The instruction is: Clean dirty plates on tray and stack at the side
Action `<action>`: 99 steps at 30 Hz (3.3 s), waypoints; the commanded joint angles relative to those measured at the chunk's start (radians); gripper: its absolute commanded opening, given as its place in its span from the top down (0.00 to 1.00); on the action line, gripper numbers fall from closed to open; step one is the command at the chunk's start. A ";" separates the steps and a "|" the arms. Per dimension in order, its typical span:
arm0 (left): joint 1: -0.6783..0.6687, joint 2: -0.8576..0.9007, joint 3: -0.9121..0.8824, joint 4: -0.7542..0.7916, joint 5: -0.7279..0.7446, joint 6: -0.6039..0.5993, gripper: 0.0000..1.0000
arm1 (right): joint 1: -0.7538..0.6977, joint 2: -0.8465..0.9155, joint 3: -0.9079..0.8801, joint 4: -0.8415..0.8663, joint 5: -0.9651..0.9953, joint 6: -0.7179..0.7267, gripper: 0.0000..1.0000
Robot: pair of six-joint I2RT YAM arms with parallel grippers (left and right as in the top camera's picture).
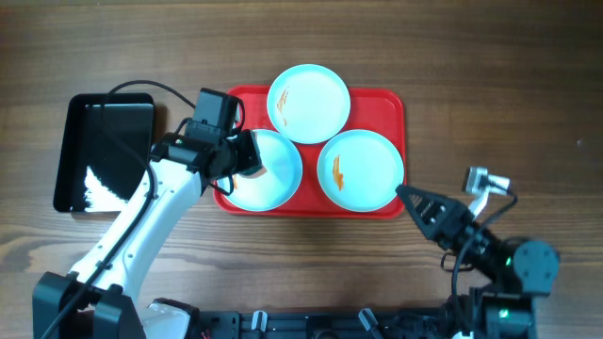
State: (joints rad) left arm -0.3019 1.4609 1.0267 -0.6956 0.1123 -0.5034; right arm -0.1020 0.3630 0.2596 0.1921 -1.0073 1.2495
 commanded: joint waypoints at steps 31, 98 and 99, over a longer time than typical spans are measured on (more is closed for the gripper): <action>0.049 0.009 0.004 -0.039 -0.043 -0.002 0.93 | 0.630 1.286 1.027 -0.885 0.742 -0.722 0.01; 0.029 0.020 0.004 -0.023 -0.034 -0.003 0.96 | 0.751 1.659 1.024 -0.679 0.894 -0.483 0.88; 0.023 0.026 0.004 -0.019 -0.035 -0.003 0.96 | 0.751 1.659 1.024 -0.678 0.895 -0.484 0.93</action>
State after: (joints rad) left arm -0.2588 1.4624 1.0267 -0.7300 0.0757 -0.5068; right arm 0.6441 1.9972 1.2705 -0.4843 -0.1116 0.7486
